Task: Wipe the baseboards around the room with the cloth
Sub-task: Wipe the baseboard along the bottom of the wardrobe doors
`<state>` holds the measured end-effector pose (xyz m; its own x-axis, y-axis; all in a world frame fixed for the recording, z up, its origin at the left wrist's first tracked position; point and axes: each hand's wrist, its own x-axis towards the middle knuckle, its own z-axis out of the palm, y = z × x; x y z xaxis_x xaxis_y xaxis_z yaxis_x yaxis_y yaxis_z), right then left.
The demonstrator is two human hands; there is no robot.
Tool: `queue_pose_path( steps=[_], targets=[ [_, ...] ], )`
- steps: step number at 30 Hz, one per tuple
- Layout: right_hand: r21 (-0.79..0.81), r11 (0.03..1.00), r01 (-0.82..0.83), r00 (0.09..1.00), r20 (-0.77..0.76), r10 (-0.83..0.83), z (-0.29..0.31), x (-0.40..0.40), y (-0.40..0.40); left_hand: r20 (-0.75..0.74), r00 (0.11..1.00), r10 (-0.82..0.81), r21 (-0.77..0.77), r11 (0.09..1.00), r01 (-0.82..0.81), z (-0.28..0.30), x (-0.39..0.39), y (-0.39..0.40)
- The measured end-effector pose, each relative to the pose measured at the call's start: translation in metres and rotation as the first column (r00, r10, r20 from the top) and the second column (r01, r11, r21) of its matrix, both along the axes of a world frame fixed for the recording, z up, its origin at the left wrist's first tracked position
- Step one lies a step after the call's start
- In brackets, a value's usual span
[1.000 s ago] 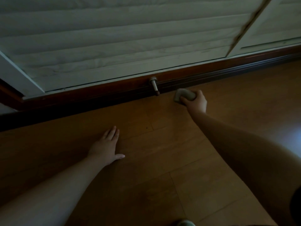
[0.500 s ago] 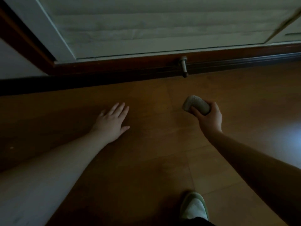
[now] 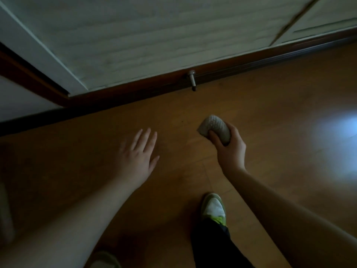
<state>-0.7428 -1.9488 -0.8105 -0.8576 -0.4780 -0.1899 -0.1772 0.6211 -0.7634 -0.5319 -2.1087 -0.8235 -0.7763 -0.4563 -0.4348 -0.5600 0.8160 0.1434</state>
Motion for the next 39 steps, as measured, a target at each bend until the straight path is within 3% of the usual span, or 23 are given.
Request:
queue_pose_path(
  steps=[8,21,28,34,39],
  targets=[
    [0.049,0.998,0.038,0.997,-0.065,-0.035,0.12,-0.01,0.057,-0.007,0.999,-0.051,0.119,0.992,0.052,0.093,-0.028,0.052],
    [0.035,0.994,-0.1,0.993,-0.065,0.102,0.218,-0.083,0.06,0.063,0.998,-0.001,0.049,0.999,-0.002,0.227,-0.102,0.055],
    [0.108,0.985,-0.137,0.981,-0.122,0.149,0.218,-0.106,0.044,0.084,0.987,0.134,0.095,0.985,-0.142,0.209,-0.126,0.055],
    [0.144,0.978,-0.152,0.984,-0.066,0.163,0.23,-0.123,0.03,0.047,0.97,0.237,0.161,0.957,-0.242,0.202,-0.132,0.047],
    [0.139,0.976,-0.166,0.982,-0.066,0.176,0.241,-0.15,0.009,0.086,0.975,0.206,0.149,0.965,-0.217,0.195,-0.129,0.052]
  ],
)
